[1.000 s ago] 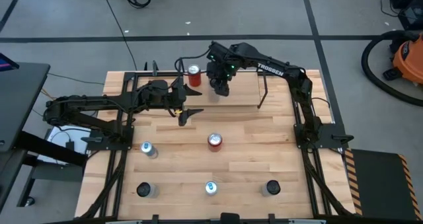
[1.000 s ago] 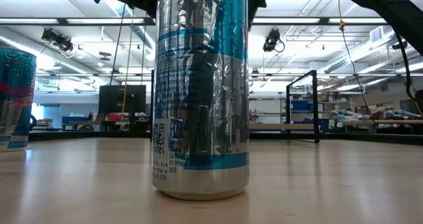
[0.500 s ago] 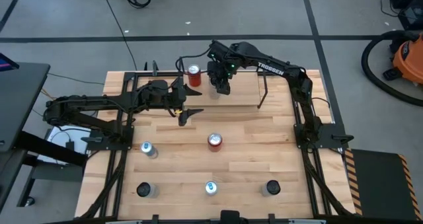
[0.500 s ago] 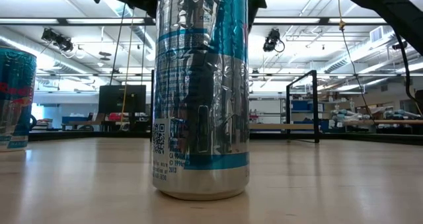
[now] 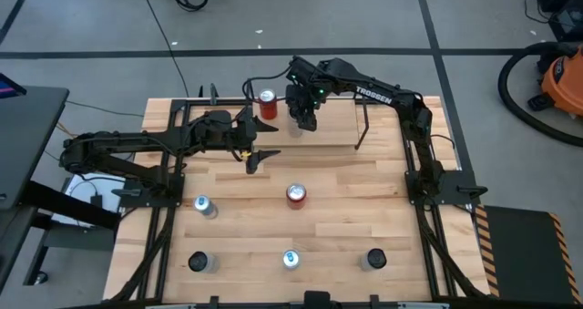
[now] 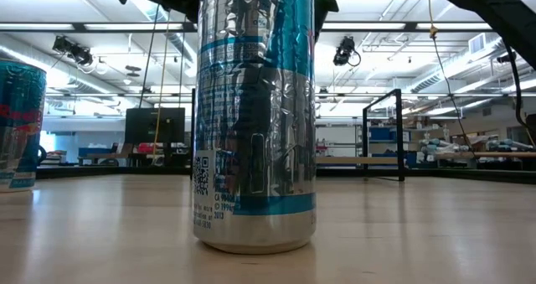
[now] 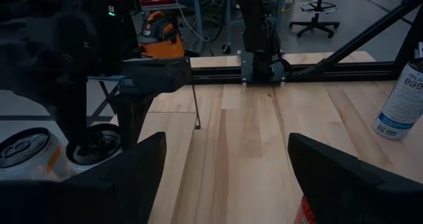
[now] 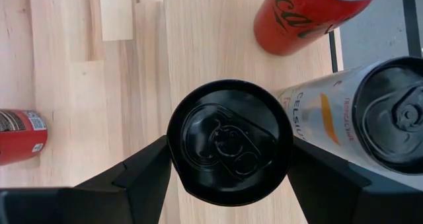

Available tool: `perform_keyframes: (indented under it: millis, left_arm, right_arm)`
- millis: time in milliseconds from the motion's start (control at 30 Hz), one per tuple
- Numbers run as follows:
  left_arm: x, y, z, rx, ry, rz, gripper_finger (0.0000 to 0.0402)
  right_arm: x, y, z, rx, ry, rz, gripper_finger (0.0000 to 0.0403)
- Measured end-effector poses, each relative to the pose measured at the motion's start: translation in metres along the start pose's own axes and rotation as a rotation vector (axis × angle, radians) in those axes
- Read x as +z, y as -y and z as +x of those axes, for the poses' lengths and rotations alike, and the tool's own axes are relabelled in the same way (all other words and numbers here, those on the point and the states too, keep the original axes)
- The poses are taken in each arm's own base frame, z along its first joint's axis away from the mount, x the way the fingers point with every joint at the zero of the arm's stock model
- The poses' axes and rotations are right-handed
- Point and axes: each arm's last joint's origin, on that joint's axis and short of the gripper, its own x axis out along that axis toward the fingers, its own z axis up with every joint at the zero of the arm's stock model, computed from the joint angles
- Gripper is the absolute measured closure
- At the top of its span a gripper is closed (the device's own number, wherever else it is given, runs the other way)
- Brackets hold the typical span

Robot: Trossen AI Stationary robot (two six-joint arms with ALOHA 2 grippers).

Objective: Place canned beverage on shelf
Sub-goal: Put the white yellow soda can aligned with the other white yellow soda can on the shelf

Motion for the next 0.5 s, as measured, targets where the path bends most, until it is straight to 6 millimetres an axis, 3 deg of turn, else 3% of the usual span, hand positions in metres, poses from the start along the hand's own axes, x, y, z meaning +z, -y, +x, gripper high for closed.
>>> perform_keyframes:
  millis: [500]
  left_arm:
    - [0.0000, -0.0001, 0.0000, 0.000, 0.000, 0.000, 0.0079]
  right_arm:
    - [0.0004, 0.0003, 0.0031, -0.023, -0.009, -0.002, 0.0100]
